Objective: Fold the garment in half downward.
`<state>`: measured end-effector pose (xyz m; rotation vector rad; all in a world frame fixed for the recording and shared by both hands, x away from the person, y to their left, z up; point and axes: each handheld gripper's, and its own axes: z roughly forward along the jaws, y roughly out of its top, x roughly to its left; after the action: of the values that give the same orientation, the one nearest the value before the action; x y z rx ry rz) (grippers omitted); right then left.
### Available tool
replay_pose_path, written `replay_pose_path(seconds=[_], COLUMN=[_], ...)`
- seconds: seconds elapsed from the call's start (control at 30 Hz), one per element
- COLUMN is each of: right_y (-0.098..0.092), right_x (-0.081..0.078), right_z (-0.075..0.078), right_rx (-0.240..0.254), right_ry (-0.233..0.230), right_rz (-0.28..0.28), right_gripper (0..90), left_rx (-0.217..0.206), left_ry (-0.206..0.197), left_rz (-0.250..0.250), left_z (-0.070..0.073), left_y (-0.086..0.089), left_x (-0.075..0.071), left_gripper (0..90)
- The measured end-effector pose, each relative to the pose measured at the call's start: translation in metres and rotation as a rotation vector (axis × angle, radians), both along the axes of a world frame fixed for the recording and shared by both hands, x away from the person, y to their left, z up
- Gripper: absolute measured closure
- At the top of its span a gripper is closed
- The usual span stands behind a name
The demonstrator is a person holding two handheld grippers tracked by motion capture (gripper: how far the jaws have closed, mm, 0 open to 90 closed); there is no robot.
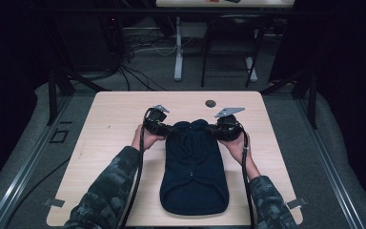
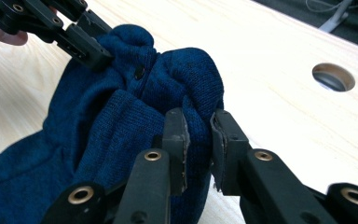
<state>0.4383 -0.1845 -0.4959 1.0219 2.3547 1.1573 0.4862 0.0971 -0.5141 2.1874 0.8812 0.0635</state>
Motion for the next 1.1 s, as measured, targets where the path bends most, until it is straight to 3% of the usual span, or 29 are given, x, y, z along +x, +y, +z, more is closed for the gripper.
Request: replay_pose_path(seconds=[0.17, 0.27, 0.37, 0.53, 0.67, 0.7, 0.9, 1.03, 1.1], right_y=[0.001, 0.000, -0.003, -0.011, -0.016, -0.017, -0.020, -0.018, -0.017], right_x=[-0.006, -0.008, -0.009, -0.009, -0.009, -0.009, -0.013, -0.019, -0.021], right_z=[0.007, 0.010, 0.011, 0.012, 0.012, 0.013, 0.015, 0.018, 0.019], right_rx=[-0.008, -0.002, 0.005, 0.007, 0.019, 0.021, 0.023, -0.005, 0.002], right_ry=[-0.032, -0.041, -0.010, 0.026, 0.063, 0.076, 0.063, 0.028, 0.019], right_rz=[0.014, 0.020, 0.043, 0.057, 0.067, 0.077, 0.080, 0.089, 0.095], right_gripper=[77.1, 76.8, 76.1, 74.4, 65.9, 67.3, 76.5, 78.1, 78.4], left_rx=[-0.007, -0.007, -0.025, -0.019, -0.013, -0.010, -0.019, -0.017, -0.021], left_ry=[-0.004, -0.041, -0.063, -0.109, -0.141, -0.150, -0.191, -0.198, -0.175], left_rz=[-0.016, -0.009, -0.032, -0.049, -0.064, -0.070, -0.103, -0.111, -0.118], left_z=[0.004, 0.008, 0.013, 0.020, 0.025, 0.026, 0.032, 0.034, 0.034], left_y=[0.002, 0.002, 0.003, 0.000, -0.003, -0.003, -0.003, -0.001, -0.001], left_x=[-0.002, -0.005, -0.008, -0.013, -0.017, -0.018, -0.021, -0.023, -0.023], left_gripper=[68.2, 70.1, 71.8, 72.4, 72.6, 72.6, 72.7, 72.2, 71.1])
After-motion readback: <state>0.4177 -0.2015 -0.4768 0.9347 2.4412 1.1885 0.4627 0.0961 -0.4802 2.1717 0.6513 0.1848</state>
